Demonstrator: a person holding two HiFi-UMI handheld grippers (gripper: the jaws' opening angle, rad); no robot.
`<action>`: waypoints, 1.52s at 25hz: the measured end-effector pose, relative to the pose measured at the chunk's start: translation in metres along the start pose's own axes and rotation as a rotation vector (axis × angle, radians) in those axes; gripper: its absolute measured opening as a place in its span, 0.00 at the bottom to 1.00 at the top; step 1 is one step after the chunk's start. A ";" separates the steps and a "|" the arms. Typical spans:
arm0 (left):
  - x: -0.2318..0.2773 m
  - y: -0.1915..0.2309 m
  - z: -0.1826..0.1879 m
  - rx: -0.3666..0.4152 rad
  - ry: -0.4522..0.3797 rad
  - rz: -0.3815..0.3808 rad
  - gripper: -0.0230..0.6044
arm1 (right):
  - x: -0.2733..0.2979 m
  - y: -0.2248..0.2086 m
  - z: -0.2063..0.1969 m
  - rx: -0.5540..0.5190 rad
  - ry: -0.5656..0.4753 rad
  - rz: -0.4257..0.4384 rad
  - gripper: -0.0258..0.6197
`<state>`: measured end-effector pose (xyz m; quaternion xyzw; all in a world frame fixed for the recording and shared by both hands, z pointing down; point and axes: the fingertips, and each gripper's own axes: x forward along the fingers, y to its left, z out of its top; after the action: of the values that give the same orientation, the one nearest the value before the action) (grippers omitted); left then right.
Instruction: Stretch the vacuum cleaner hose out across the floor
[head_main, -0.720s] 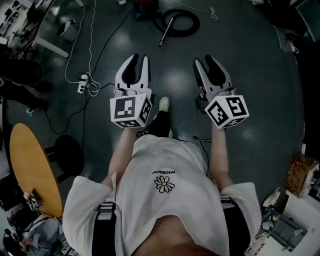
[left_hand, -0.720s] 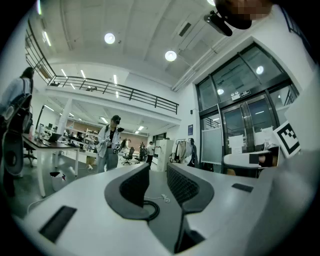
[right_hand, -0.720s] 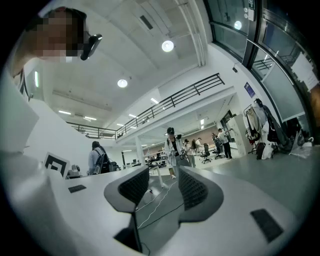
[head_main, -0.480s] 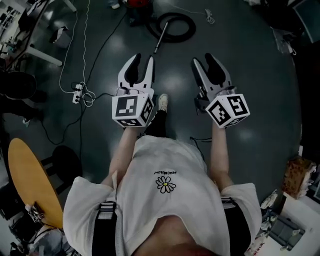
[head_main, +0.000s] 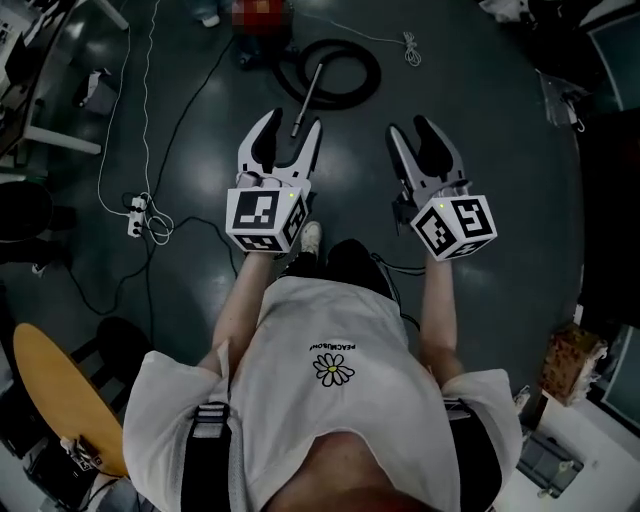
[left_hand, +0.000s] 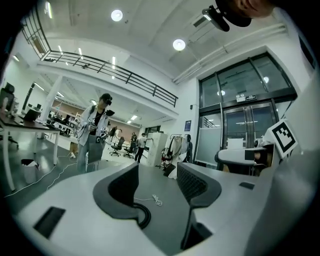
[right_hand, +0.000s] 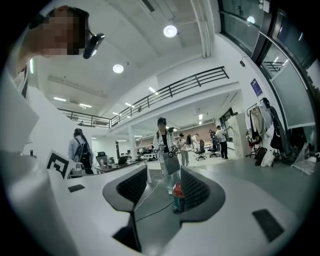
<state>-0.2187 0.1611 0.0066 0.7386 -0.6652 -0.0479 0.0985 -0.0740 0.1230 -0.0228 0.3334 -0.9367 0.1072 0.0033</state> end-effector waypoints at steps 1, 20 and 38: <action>0.013 0.005 -0.001 -0.003 0.009 -0.001 0.39 | 0.010 -0.010 0.002 0.009 -0.006 -0.003 0.35; 0.337 0.043 -0.002 -0.005 0.092 0.091 0.41 | 0.226 -0.271 0.030 0.035 0.083 0.067 0.35; 0.544 0.154 -0.104 -0.040 0.330 0.211 0.41 | 0.432 -0.429 0.004 -0.189 0.319 0.256 0.34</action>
<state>-0.2874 -0.3849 0.1730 0.6603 -0.7128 0.0713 0.2256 -0.1413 -0.4714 0.0925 0.1891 -0.9648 0.0700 0.1689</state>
